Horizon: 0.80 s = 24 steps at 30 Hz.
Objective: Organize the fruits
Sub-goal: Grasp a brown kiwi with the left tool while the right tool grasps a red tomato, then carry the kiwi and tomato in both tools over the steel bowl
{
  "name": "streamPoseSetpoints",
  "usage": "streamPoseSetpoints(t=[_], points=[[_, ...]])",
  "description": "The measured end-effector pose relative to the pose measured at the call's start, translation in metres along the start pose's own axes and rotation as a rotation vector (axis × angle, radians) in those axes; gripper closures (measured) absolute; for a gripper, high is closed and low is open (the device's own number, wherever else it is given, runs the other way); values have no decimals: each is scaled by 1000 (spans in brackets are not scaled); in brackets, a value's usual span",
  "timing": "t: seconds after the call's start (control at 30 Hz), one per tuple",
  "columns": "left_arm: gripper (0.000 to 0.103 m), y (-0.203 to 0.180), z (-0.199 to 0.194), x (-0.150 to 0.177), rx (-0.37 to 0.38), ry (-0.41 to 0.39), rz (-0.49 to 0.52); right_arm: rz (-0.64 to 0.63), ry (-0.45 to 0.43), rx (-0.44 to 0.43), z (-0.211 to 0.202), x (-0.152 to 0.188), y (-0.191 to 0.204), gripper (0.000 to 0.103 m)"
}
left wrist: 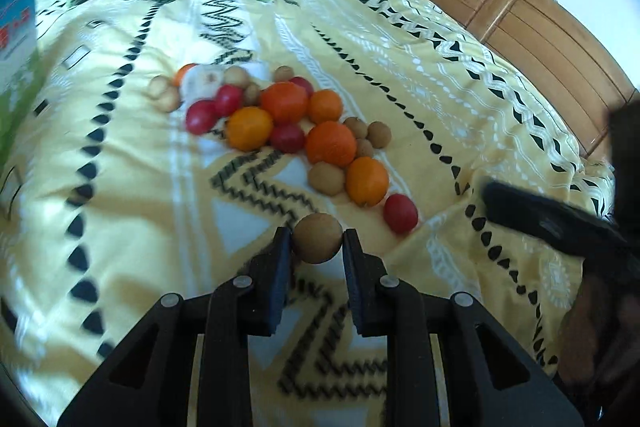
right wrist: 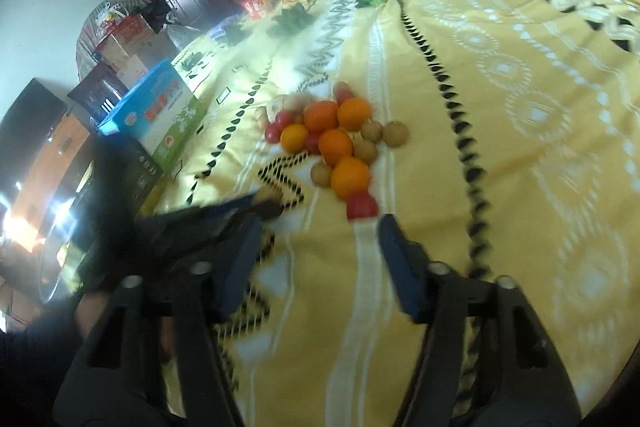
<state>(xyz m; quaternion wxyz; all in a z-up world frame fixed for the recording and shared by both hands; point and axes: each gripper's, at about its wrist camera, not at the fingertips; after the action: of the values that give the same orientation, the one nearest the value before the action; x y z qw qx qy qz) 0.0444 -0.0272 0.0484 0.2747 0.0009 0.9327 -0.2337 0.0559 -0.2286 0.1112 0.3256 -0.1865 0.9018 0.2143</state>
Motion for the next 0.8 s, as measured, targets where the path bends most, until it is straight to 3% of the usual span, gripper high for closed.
streamPoseSetpoints(t=[0.2,0.43,0.57,0.67,0.8], points=[[77,13,-8,7,1,-2,-28,-64,122,55,46,-10,-9,53],[77,10,-7,5,8,-11,-38,-117,167,84,57,-6,-5,56],[77,6,-13,2,2,-25,-35,-120,189,108,65,0,-8,64],[77,2,-22,0,-4,-46,-25,-115,193,124,66,0,-14,76],[77,-2,-41,-3,-12,-79,-15,-130,185,107,60,0,-12,77]])
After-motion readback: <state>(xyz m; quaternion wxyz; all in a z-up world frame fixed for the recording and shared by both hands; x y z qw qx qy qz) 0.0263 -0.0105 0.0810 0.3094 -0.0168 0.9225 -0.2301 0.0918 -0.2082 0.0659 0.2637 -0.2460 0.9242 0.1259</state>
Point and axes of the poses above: each gripper's, at about its wrist camera, not at the fingertips, and z roughly the way its jaws point, y to its left, x to its underside, and after that the axes turned 10 degrees about -z, right-handed
